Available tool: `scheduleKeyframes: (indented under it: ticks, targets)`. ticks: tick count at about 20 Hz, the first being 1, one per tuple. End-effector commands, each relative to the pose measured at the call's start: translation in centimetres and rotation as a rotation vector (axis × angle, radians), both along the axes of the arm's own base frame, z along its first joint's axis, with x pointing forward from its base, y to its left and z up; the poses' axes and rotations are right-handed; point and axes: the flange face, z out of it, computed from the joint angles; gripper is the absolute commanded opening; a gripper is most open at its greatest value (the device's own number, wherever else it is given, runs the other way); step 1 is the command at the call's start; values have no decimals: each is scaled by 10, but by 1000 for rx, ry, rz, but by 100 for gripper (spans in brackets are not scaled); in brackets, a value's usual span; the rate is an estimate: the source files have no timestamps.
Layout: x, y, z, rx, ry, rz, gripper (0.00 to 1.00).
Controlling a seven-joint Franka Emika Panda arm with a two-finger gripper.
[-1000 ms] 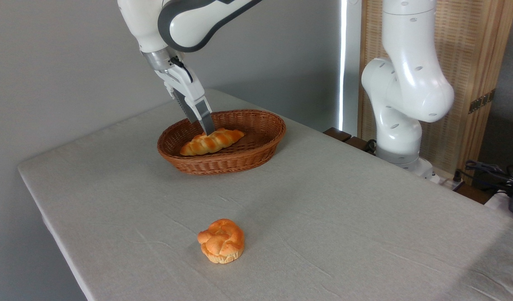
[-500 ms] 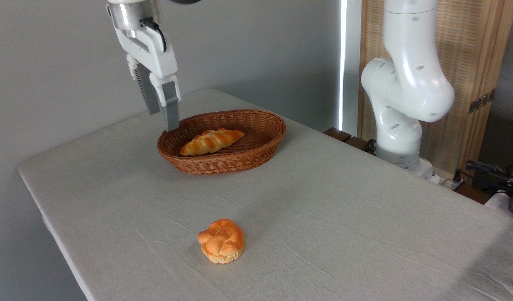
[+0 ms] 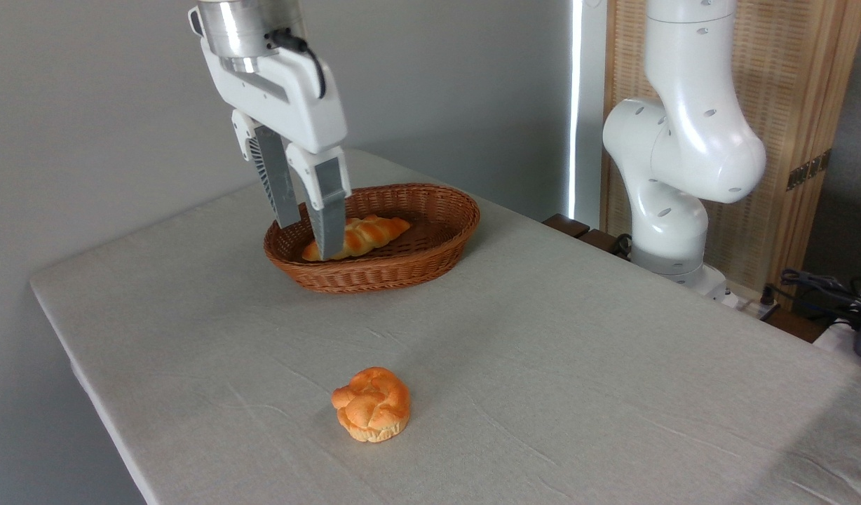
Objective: Put bread into the basket
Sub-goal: 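Raise the open gripper up out of the basket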
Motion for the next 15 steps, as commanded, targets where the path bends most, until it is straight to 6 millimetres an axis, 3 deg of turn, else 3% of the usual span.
scheduleKeyframes:
  ticks: [1, 15]
  targets:
    - [-6, 11, 12, 11, -1, 4, 100]
    - [-6, 14, 11, 44, -5, 12, 100]
